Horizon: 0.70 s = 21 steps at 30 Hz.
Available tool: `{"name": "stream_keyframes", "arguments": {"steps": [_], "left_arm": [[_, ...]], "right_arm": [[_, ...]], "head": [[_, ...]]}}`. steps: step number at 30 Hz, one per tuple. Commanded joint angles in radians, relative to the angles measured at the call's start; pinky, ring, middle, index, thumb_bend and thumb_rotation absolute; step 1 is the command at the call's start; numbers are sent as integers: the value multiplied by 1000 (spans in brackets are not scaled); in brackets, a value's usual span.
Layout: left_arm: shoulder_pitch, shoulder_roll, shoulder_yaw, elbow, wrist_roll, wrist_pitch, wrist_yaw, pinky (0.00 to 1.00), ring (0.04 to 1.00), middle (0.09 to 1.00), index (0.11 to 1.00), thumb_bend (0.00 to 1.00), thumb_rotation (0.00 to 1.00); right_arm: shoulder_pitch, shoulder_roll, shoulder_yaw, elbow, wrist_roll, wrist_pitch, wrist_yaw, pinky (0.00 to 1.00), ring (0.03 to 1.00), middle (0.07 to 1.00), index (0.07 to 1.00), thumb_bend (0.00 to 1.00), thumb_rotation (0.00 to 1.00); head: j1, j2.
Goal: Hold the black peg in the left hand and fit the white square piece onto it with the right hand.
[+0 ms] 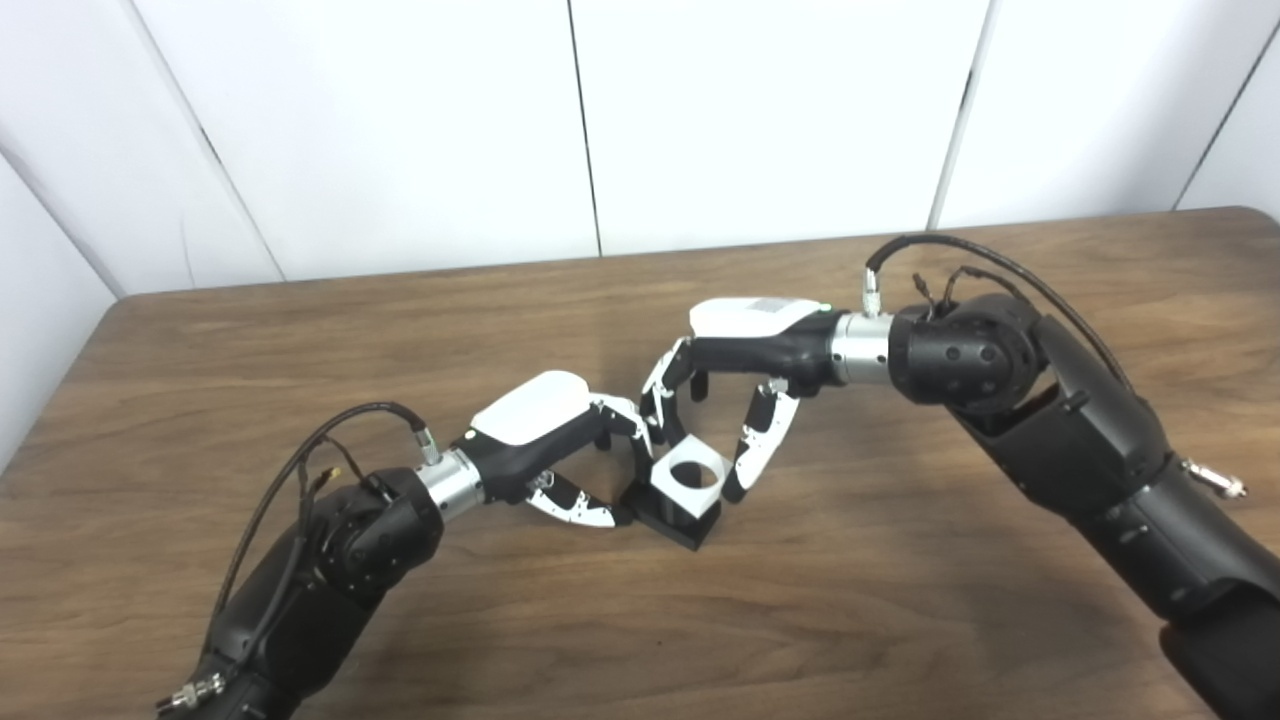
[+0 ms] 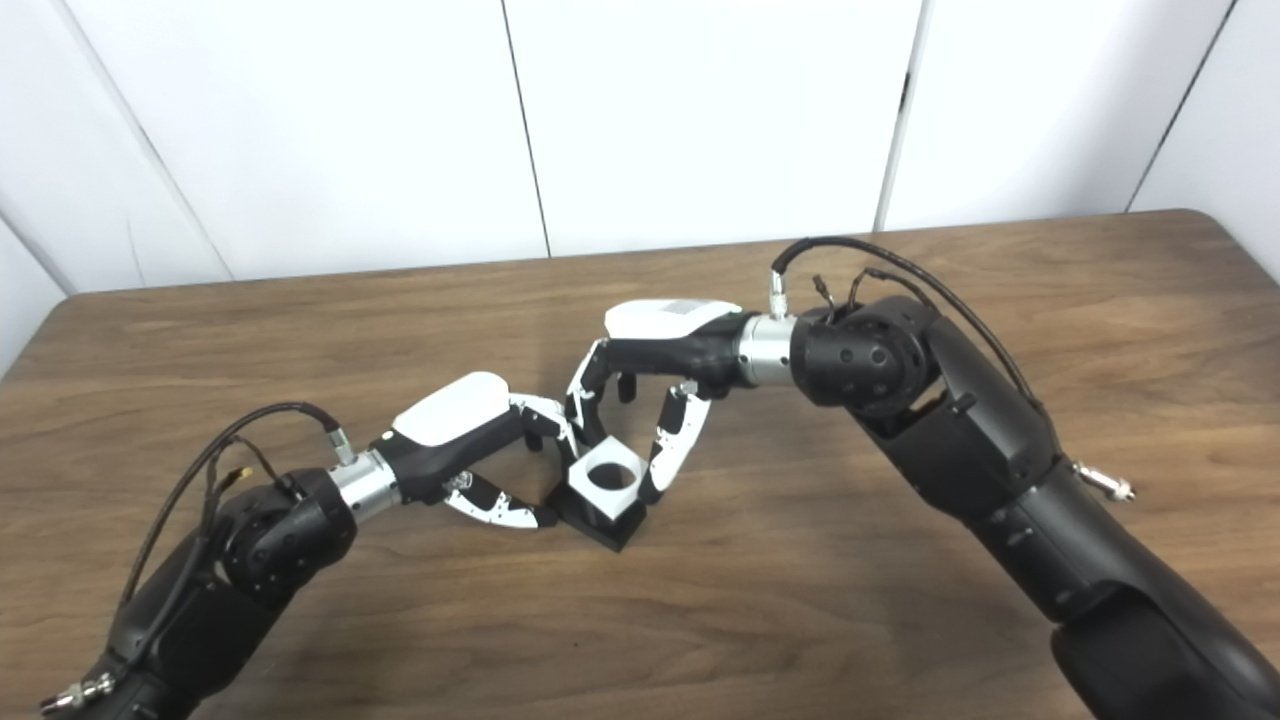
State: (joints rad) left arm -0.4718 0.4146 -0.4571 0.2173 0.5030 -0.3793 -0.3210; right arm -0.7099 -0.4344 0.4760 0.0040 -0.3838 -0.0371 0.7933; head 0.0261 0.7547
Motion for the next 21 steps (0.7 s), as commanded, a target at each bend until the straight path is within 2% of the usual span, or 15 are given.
{"name": "stream_keyframes", "arguments": {"steps": [1,21], "left_arm": [[15,-4,-28,2,16,-1,-48,583,737,762,490,521,75],[17,-2,-29,3,9,-10,-49,581,731,759,491,521,73]], "right_arm": [[-32,13,-7,-11,-7,-17,-20,687,800,781,482,518,141],[-17,46,-20,54,-27,-6,-72,703,794,771,482,518,141]], "head": [[2,1],[2,8]]}}
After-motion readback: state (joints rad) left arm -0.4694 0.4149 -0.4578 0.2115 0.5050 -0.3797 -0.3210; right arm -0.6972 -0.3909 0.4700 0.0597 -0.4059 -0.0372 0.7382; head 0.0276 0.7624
